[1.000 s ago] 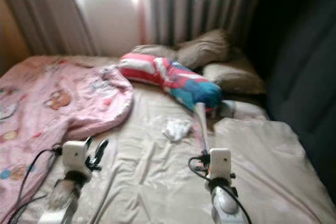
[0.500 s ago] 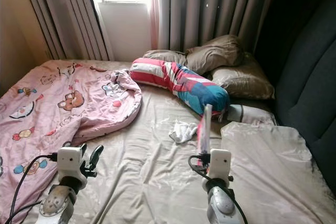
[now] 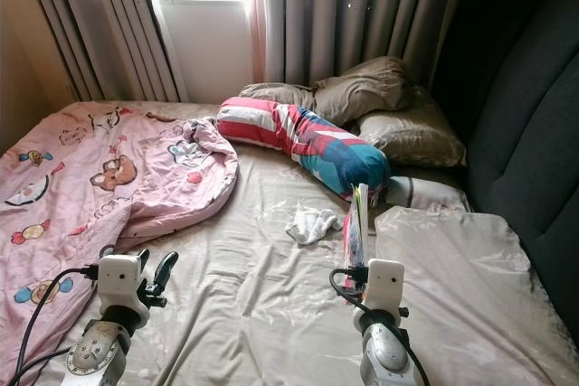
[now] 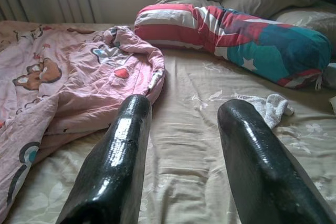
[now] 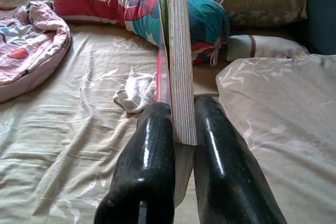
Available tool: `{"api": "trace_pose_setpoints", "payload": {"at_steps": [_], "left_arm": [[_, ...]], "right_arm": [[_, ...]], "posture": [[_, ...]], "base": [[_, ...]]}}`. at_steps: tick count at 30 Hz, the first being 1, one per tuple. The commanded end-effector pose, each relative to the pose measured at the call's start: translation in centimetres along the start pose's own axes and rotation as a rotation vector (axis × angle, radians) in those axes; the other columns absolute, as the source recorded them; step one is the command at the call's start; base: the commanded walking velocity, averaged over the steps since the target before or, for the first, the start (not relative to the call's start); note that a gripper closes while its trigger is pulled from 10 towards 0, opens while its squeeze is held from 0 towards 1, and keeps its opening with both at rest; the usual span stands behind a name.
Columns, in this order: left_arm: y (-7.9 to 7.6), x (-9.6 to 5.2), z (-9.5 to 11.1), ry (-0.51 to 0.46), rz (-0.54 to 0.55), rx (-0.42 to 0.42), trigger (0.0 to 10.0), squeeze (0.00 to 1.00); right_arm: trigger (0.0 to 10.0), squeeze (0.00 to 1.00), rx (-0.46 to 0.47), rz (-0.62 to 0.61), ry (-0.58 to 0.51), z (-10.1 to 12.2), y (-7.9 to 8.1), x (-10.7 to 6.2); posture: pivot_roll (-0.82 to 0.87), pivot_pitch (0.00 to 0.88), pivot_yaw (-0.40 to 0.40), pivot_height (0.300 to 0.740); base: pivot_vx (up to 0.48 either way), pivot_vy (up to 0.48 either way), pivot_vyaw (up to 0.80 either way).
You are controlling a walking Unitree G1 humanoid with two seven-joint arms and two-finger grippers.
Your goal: Clean up the room
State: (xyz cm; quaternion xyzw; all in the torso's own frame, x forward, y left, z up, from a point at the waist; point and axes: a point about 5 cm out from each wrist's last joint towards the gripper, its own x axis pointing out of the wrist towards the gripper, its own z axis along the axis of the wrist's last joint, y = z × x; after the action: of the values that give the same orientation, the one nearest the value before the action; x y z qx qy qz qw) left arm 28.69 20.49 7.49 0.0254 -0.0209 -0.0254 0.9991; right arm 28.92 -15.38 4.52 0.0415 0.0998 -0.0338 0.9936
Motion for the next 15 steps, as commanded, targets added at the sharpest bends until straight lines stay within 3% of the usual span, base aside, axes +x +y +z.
{"api": "trace_pose_setpoints", "payload": {"at_steps": [1, 15], "left_arm": [[0.13, -0.13, 0.03, 0.006, -0.002, 0.008, 10.0, 0.00], [0.13, -0.13, 0.03, 0.006, -0.002, 0.008, 10.0, 0.00]], "right_arm": [[10.0, 0.00, -0.010, 0.003, -0.037, 0.93, 0.12, 0.34], [10.0, 0.00, -0.010, 0.003, -0.037, 0.93, 0.12, 0.34]], "posture": [[-0.02, 0.036, 0.006, 0.734], [-0.02, 0.036, 0.006, 0.734]], "base": [[0.000, 0.000, 0.00], [0.000, 0.000, 0.00]]}}
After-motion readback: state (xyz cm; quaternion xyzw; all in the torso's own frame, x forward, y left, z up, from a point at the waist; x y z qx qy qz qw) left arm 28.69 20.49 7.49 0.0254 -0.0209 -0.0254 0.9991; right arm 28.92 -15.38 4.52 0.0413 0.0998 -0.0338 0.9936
